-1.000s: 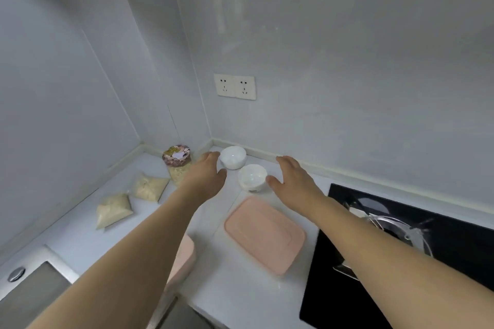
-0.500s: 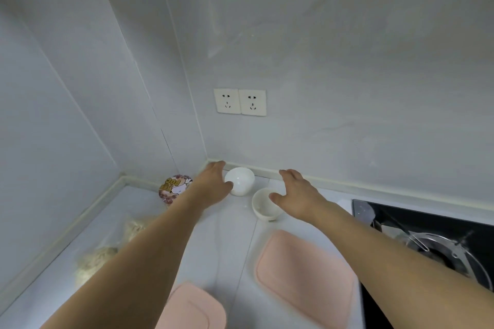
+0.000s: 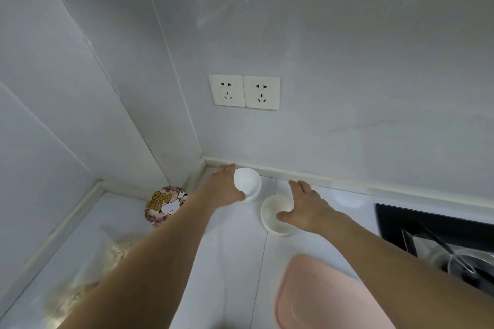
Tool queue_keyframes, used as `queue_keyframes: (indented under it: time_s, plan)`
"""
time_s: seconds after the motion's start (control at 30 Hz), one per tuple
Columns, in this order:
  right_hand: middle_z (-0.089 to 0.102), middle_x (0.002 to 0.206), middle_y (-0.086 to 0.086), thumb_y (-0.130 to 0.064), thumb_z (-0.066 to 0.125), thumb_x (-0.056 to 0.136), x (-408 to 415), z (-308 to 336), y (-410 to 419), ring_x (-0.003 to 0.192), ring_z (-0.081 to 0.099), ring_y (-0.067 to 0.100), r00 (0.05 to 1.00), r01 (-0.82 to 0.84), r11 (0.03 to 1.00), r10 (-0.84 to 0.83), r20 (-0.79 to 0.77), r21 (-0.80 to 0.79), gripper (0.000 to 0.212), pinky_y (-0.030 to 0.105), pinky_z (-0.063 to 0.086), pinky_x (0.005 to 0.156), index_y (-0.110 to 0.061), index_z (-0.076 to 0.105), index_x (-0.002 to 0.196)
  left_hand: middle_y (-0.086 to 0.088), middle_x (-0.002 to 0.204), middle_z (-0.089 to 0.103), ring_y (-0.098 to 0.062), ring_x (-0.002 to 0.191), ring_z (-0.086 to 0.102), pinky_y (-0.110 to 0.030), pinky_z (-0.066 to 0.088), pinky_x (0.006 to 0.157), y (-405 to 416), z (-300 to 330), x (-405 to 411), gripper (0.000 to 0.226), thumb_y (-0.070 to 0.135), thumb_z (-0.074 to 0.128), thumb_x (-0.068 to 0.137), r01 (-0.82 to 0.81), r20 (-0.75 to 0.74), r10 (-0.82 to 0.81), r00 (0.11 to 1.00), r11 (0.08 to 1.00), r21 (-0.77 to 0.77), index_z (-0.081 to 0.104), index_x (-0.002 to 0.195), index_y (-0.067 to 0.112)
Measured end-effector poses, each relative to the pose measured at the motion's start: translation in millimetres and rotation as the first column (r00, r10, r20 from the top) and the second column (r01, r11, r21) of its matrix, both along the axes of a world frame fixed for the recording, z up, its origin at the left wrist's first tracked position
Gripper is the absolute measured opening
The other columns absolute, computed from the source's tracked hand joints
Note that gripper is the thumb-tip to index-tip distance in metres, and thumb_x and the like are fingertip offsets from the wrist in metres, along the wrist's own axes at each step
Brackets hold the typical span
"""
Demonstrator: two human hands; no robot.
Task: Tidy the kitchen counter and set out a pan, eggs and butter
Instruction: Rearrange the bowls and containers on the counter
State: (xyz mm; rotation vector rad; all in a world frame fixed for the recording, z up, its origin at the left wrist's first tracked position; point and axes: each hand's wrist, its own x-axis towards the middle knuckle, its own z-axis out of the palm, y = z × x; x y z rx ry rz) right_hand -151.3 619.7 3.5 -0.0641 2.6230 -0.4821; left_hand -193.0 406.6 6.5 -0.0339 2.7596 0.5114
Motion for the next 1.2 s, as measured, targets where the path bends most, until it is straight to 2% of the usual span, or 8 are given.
queue_keyframes:
  time_s: [0.1, 0.3, 0.43, 0.67, 0.87, 1.03, 1.2]
  plan:
    - [0.007, 0.158, 0.001, -0.057, 0.062, 0.081, -17, -22, -4, 0.142, 0.018, 0.028, 0.998, -0.012, 0.998, 0.009, 0.056, 0.058, 0.099, 0.043, 0.027, 0.111, -0.021, 0.004, 0.152, -0.004, 0.154, 0.026, -0.024, 0.139, 0.032, -0.034, 0.034, 0.109, -2, -27, -22, 0.100, 0.036, 0.077, 0.074, -0.012, 0.070, 0.011, 0.997, 1.000, 0.019, 0.017, 0.152, 0.020]
    - [0.008, 0.155, 0.000, -0.068, 0.070, 0.063, -36, -72, -18, 0.140, 0.021, 0.029, 0.988, -0.012, 0.994, -0.005, 0.157, 0.108, 0.124, 0.049, 0.031, 0.107, -0.026, -0.006, 0.151, -0.002, 0.161, 0.002, -0.027, 0.146, 0.010, -0.041, 0.029, 0.112, 5, -74, -60, 0.118, 0.043, 0.080, 0.070, 0.005, 0.156, 0.003, 0.988, 0.999, -0.048, 0.000, 0.154, 0.021]
    - [0.008, 0.150, -0.001, -0.070, 0.073, 0.056, -42, -96, -26, 0.134, 0.024, 0.030, 0.987, -0.013, 0.988, -0.012, 0.162, 0.155, 0.134, 0.048, 0.038, 0.102, -0.030, -0.016, 0.148, -0.004, 0.160, -0.004, -0.029, 0.146, 0.004, -0.049, 0.029, 0.112, 13, -95, -75, 0.130, 0.048, 0.084, 0.062, 0.026, 0.168, -0.011, 0.986, 0.996, -0.091, -0.005, 0.153, 0.024]
    - [0.016, 0.135, 0.000, -0.057, 0.074, 0.056, -47, -111, -33, 0.120, 0.026, 0.028, 0.995, -0.002, 0.988, -0.013, 0.101, 0.152, 0.123, 0.038, 0.043, 0.090, -0.028, -0.006, 0.145, 0.001, 0.152, 0.004, -0.031, 0.137, 0.013, -0.041, 0.040, 0.101, 20, -123, -79, 0.124, 0.047, 0.083, 0.054, -0.055, 0.041, 0.055, 0.998, 0.998, -0.013, 0.004, 0.148, 0.031]
    - [0.019, 0.135, 0.001, -0.058, 0.074, 0.056, -46, -106, -27, 0.118, 0.029, 0.028, 0.998, -0.045, 0.983, 0.035, 0.056, 0.179, 0.121, 0.036, 0.045, 0.084, -0.026, 0.000, 0.146, -0.004, 0.152, 0.008, -0.033, 0.136, 0.016, -0.043, 0.030, 0.107, 21, -120, -67, 0.122, 0.048, 0.081, 0.055, -0.077, 0.010, 0.077, 0.997, 0.996, -0.036, 0.005, 0.149, 0.030]
    - [0.021, 0.133, 0.001, -0.058, 0.074, 0.057, -33, -76, -2, 0.115, 0.032, 0.028, 0.998, 0.031, 0.985, -0.039, 0.045, 0.169, 0.121, 0.038, 0.047, 0.085, -0.024, 0.002, 0.147, -0.008, 0.151, 0.011, -0.033, 0.136, 0.017, -0.042, 0.026, 0.109, 22, -101, -34, 0.121, 0.048, 0.081, 0.056, -0.077, 0.039, 0.079, 0.996, 0.996, -0.043, 0.007, 0.150, 0.029]
    - [0.020, 0.136, 0.001, -0.056, 0.074, 0.057, -10, -35, 17, 0.117, 0.031, 0.029, 0.998, 0.069, 0.987, -0.068, -0.014, 0.144, 0.120, 0.038, 0.047, 0.086, -0.026, 0.001, 0.148, -0.005, 0.150, 0.012, -0.031, 0.136, 0.016, -0.039, 0.026, 0.110, 33, -63, -1, 0.123, 0.049, 0.081, 0.053, -0.036, -0.026, 0.035, 0.999, 0.999, -0.019, 0.007, 0.150, 0.031]
